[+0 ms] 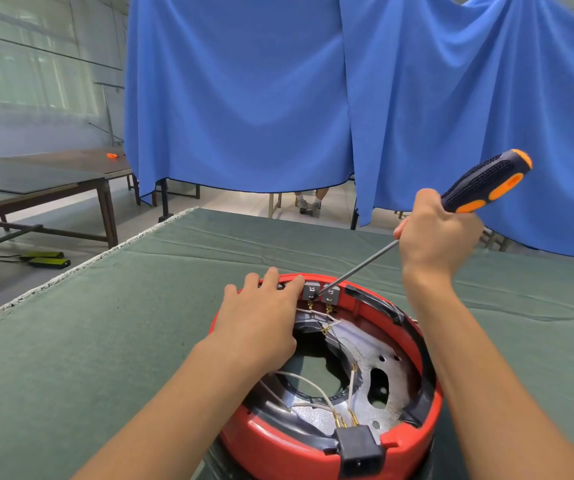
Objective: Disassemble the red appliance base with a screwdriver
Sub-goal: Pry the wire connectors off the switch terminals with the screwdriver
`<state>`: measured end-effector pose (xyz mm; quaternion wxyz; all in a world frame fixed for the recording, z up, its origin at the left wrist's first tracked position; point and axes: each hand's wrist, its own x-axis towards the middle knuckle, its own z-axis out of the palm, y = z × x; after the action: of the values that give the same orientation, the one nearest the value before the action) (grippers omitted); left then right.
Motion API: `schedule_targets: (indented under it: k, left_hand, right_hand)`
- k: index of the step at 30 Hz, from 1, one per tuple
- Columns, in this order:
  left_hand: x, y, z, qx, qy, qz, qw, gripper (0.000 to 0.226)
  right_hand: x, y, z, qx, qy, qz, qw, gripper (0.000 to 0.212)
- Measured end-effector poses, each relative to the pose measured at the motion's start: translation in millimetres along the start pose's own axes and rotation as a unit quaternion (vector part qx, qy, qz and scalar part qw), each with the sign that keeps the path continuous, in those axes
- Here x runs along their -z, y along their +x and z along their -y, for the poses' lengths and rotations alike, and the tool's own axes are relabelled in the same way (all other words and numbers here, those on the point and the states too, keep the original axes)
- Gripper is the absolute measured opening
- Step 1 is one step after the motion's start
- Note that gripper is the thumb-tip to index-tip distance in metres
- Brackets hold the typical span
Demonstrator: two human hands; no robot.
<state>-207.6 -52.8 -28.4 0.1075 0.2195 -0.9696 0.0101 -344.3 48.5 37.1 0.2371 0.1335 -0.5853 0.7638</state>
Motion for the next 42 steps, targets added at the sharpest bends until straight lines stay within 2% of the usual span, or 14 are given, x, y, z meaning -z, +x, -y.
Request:
schedule_targets:
  k: [7,11,17,23,27,32,37,42]
  left_hand:
    - [0,0,0,-0.001,0.001,-0.008,1.000,0.076]
    - [-1,0,1,0.001,0.002,-0.007,1.000,0.077]
    - [-3,1,2,0.002,-0.008,-0.021,1.000,0.071]
    - [-3,2,2,0.001,-0.016,-0.032,0.999,0.067]
    - [-3,2,2,0.001,-0.001,-0.020,1.000,0.073]
    - [-2,3,2,-0.002,-0.009,-0.015,1.000,0.073]
    - [-2,3,2,-0.003,-0.007,-0.017,1.000,0.073]
    - [-2,2,1,-0.004,-0.008,-0.011,1.000,0.074]
  right_hand:
    - [-9,25,-18,-0.078,-0.005,-0.008,0.997,0.022]
    - [-11,25,-20,-0.081,0.008,-0.002,0.997,0.022]
    - [-4,6,-7,0.019,0.060,-0.001,0.998,0.035]
    - [4,-17,5,0.076,0.086,0.044,0.992,0.026]
    - [7,-21,7,0.091,0.067,0.057,0.992,0.024]
    - [-6,-5,7,0.057,0.001,0.042,0.998,0.019]
    - [-24,17,-1,0.015,-0.045,0.027,0.999,0.032]
    - [-30,28,-16,-0.048,-0.093,0.017,0.994,0.021]
